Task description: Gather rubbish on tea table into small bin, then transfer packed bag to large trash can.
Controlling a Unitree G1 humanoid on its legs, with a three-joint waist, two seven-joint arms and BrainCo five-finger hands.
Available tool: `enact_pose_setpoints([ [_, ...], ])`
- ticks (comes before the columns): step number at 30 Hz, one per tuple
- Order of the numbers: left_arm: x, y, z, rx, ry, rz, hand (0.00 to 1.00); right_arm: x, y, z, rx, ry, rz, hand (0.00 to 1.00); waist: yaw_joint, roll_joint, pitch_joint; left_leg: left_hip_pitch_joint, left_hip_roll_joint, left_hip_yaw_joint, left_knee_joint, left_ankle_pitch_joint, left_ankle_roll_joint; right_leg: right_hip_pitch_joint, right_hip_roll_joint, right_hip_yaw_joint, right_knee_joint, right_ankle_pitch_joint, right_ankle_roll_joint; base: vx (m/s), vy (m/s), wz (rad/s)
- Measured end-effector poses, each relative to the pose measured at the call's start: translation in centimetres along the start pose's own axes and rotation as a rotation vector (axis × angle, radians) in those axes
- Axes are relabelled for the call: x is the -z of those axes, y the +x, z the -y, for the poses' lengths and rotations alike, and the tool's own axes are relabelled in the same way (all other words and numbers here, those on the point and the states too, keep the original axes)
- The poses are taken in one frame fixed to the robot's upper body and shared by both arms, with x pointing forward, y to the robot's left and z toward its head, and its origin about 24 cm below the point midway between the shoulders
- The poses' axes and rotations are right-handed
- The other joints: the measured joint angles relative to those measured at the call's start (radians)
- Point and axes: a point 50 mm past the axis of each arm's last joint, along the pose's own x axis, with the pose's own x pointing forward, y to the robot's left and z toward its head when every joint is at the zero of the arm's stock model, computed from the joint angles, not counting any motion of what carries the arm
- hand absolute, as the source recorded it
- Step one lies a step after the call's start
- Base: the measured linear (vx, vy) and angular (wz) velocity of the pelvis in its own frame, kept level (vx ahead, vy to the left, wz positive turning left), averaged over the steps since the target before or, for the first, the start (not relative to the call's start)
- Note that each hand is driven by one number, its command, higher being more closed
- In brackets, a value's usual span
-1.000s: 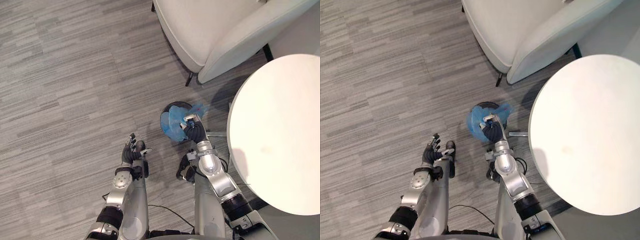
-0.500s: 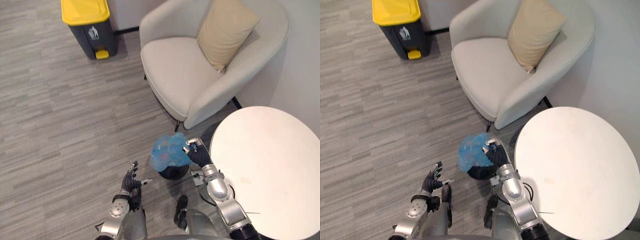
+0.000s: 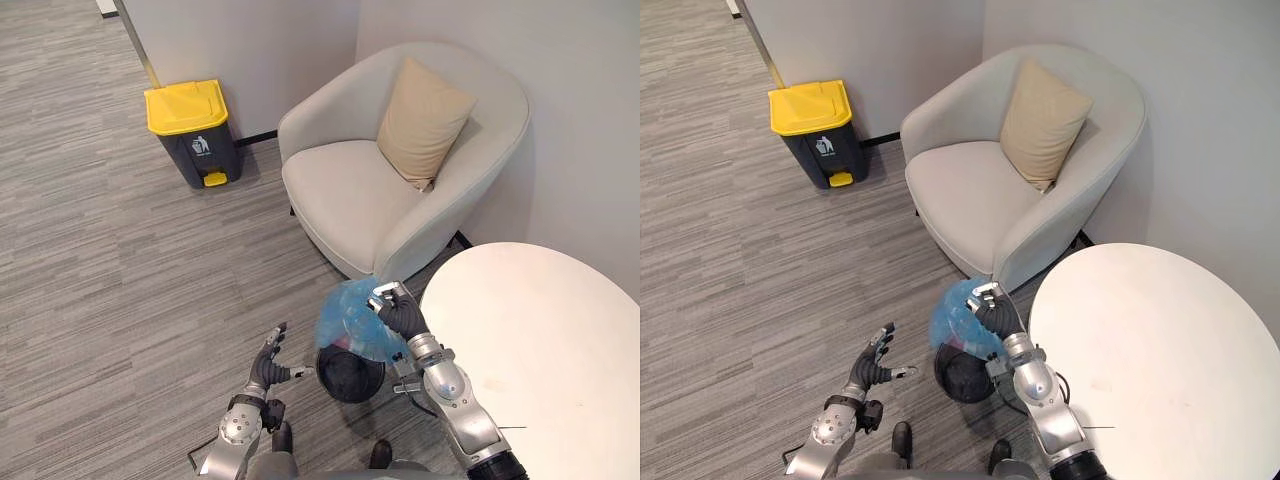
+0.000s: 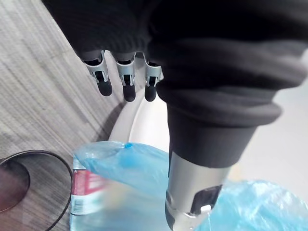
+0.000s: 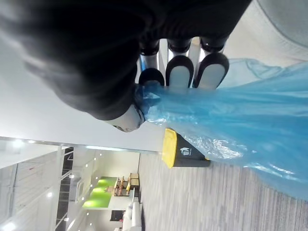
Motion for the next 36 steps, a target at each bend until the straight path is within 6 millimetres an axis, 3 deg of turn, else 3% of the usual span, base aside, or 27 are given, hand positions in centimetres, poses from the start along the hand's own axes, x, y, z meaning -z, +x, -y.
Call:
enact_pose_setpoints([
  [17, -5.9, 1.5, 0.7, 0.118, 0.305, 0.31, 0.0, -2.5, 2.2, 0.3, -0.163, 0.018, 0.107, 1.0, -0.004, 0.0, -0.04, 0.025, 0.006, 0.0, -0.017, 0.015, 0.002, 0.012, 0.011, 0.014, 0.0, 0.004, 0.0, 0.0, 0.001, -0.01],
  [26, -6.8, 1.7, 1.3, 0.164, 0.385, 0.363, 0.0, -3.6, 3.1, -0.5, -0.226, 0.038, 0.147, 1.0, -0.022, -0.005, -0.055, 0.031, 0.007, 0.001, -0.017, 0.015, 0.002, 0.015, 0.011, 0.018, 0.002, 0.004, 0.0, 0.0, 0.0, 0.0],
  [36, -6.6, 2.1, 2.7, 0.208, 0.387, 0.358, 0.0, -7.1, 4.4, -1.6, -0.304, 0.14, 0.278, 1.0, -0.022, -0.01, -0.058, 0.041, 0.008, 0.004, -0.018, 0.015, 0.002, 0.021, 0.013, 0.024, 0.002, 0.005, -0.001, 0.0, 0.001, -0.01],
])
